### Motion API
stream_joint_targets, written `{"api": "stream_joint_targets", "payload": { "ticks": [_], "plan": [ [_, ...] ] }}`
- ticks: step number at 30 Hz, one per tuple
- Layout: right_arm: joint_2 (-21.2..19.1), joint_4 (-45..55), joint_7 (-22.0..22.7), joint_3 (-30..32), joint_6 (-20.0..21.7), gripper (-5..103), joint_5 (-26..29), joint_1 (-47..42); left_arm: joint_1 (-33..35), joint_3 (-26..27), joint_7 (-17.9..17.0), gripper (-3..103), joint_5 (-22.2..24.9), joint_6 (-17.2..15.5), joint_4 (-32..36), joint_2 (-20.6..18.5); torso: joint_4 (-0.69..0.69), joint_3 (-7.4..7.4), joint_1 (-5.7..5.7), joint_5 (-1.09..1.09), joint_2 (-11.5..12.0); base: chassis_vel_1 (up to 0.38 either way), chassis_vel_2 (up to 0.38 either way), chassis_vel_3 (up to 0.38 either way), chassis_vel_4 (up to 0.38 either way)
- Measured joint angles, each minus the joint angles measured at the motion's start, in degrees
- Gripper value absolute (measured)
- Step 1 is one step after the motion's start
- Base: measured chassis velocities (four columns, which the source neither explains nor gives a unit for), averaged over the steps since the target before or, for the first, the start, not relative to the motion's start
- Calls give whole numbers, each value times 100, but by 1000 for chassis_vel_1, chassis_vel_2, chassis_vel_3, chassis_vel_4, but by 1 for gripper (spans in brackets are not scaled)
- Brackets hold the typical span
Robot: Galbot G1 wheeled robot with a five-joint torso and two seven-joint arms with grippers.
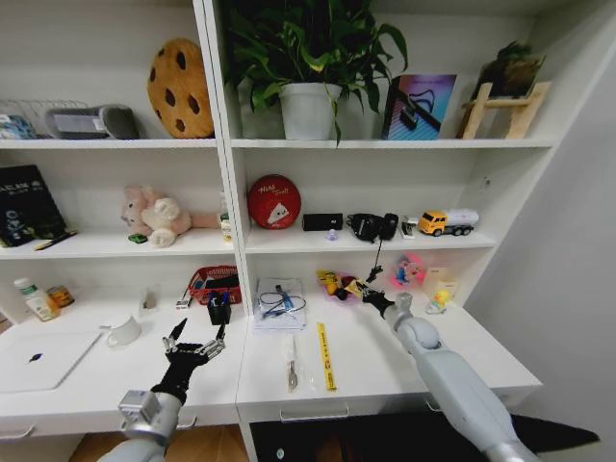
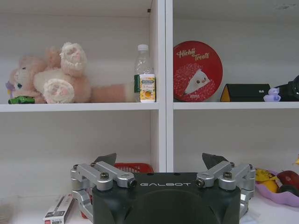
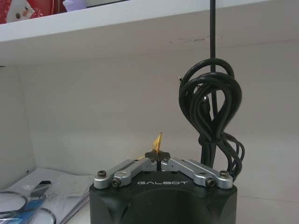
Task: Organize the objects on the table.
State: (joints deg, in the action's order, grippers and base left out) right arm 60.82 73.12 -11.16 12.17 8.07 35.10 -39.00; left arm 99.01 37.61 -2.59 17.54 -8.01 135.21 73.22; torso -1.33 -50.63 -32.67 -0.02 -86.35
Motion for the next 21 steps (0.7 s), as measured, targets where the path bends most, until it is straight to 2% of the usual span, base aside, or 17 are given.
{"api": "stream_joint_targets", "payload": {
  "ticks": [9, 11, 14, 15, 18, 19, 21],
  "plan": [
    [203, -844, 163, -316, -57, 0, -30, 560, 0, 0, 0, 100, 0, 0, 0, 0, 0, 0, 0, 1, 0, 0, 0, 0, 0],
    [234, -938, 198, -339, -68, -3, -52, 607, 0, 0, 0, 100, 0, 0, 0, 0, -1, 0, 0, 1, 0, 0, 0, 0, 0],
    [261, -1006, 322, -356, -77, 12, -66, 641, 0, 0, 0, 100, 0, 0, 0, 0, 0, 1, 1, 2, 0, 0, 0, 0, 0],
    [261, -1006, 322, -356, -77, 12, -66, 641, 0, 0, 0, 100, 0, 0, 0, 0, 0, 1, 1, 2, 0, 0, 0, 0, 0],
    [204, -830, 419, -327, -73, 28, -116, 546, 0, 0, 0, 100, 0, 0, 0, 0, -1, 1, 1, 2, -1, 0, 0, 0, 0],
    [204, -830, 419, -327, -73, 28, -116, 546, 0, 0, 0, 100, 0, 0, 0, 0, -1, 1, 1, 2, -1, 0, 0, 0, 0],
    [112, -443, 593, -269, 19, 38, -148, 351, 0, 0, 0, 100, 0, 0, 0, 0, 0, 1, 1, 1, -1, 0, 0, 0, 0]
  ]
}}
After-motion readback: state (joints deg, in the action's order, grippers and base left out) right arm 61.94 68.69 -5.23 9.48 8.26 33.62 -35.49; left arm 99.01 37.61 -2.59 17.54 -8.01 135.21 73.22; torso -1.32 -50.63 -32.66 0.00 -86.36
